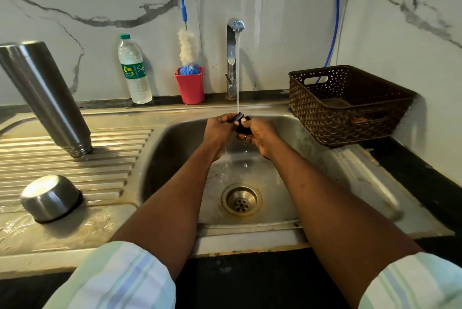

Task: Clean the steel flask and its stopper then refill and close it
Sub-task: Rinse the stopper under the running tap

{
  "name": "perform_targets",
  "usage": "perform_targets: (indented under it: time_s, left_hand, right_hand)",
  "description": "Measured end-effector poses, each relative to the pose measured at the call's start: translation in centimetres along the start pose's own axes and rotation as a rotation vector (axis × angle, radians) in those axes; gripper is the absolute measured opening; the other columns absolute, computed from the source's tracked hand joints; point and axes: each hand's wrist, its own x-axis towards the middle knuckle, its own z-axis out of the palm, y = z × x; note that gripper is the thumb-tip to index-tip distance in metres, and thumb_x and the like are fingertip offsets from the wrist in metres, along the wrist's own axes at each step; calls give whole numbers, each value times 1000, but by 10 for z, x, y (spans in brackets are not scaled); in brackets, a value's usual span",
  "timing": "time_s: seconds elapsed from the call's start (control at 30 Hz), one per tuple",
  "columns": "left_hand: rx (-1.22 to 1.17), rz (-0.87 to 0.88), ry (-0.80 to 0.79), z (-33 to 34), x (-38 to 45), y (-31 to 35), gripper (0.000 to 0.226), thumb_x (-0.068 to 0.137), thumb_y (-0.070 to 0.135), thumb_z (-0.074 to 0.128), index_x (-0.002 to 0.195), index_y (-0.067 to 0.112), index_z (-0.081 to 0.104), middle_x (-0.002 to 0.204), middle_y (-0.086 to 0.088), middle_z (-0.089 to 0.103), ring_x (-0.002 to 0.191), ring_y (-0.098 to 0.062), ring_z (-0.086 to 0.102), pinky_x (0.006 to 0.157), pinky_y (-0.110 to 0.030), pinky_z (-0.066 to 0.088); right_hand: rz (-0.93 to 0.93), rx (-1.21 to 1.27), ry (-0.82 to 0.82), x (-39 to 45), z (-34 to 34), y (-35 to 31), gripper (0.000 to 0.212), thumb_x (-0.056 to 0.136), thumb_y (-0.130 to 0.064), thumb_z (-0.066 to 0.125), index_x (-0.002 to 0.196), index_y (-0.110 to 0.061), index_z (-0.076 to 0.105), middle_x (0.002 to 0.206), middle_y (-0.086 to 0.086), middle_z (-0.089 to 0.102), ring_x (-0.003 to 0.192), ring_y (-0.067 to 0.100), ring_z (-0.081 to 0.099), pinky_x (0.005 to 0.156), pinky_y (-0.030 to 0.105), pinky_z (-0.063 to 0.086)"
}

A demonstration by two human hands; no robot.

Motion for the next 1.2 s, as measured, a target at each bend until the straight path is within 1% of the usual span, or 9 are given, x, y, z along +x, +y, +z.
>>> perform_targets:
  time_s: [0.1,0.2,0.37,0.57,0.7,0.8,0.93,1.1,1.2]
  left_hand:
    - [49,24,13,-1,1,-2,26,96,2,57,115,13,71,97,1,73,85,-5,67,73,-15,52]
    - [57,6,27,-1,2,-4,24,98,6,56,117,10,71,103,-6,74,95,-13,69,84,-23,55]
    - [-9,-84,95,-6,4,-5,10,93,5,63,97,11,69,96,-14,74,90,-28,74,84,-40,61]
    - [-103,-165,122,-3,-1,-1,2,99,4,51,102,4,52,96,-23,72,77,-34,73,75,-46,62]
    - [-97,-182,86,-2,-4,1,21,102,2,42,100,1,63,86,-19,74,68,-27,72,65,-33,62]
    - [-121,-233,102,-2,0,1,32,101,3,37,101,-2,68,90,-20,75,74,-28,72,72,-35,62]
    - [-134,-248,86,-3,2,1,24,96,2,46,101,1,70,100,-18,75,87,-26,69,86,-38,58]
    - [-263,-245,71,1,0,5,21,99,0,46,113,0,61,107,-24,71,86,-29,71,83,-40,61]
    - [-310,-247,19,1,0,6,23,100,1,47,121,8,51,101,-21,72,78,-28,74,76,-39,62]
  right_hand:
    - [-12,-25,-24,-1,-2,-2,24,90,10,54,105,-5,63,108,17,66,87,24,67,71,28,59]
    - [-38,-79,-25,-1,-2,-1,32,90,9,57,120,-3,59,108,15,64,83,20,65,80,34,59]
    - [-91,-90,9,-4,-3,-3,37,88,-1,67,124,-7,57,101,8,65,71,12,64,66,28,58]
    - [-128,-33,-18,-7,0,-4,47,86,11,61,130,-6,58,121,9,64,79,15,67,75,34,61]
    - [-142,-73,15,-5,0,-2,49,85,8,66,130,-8,59,125,9,63,100,26,68,77,36,60]
    - [-144,-94,53,-2,-1,-1,46,84,7,68,127,-7,59,119,9,63,101,27,67,77,36,60]
    - [-174,-149,73,0,-1,1,36,85,-5,71,120,-5,65,110,9,69,91,19,65,79,35,57]
    - [-220,-99,46,-6,0,-2,36,86,-7,71,121,-13,65,111,1,67,98,16,62,69,22,48]
    - [-200,-81,3,-6,1,-4,44,86,1,66,126,-15,63,119,5,67,105,21,64,75,27,54]
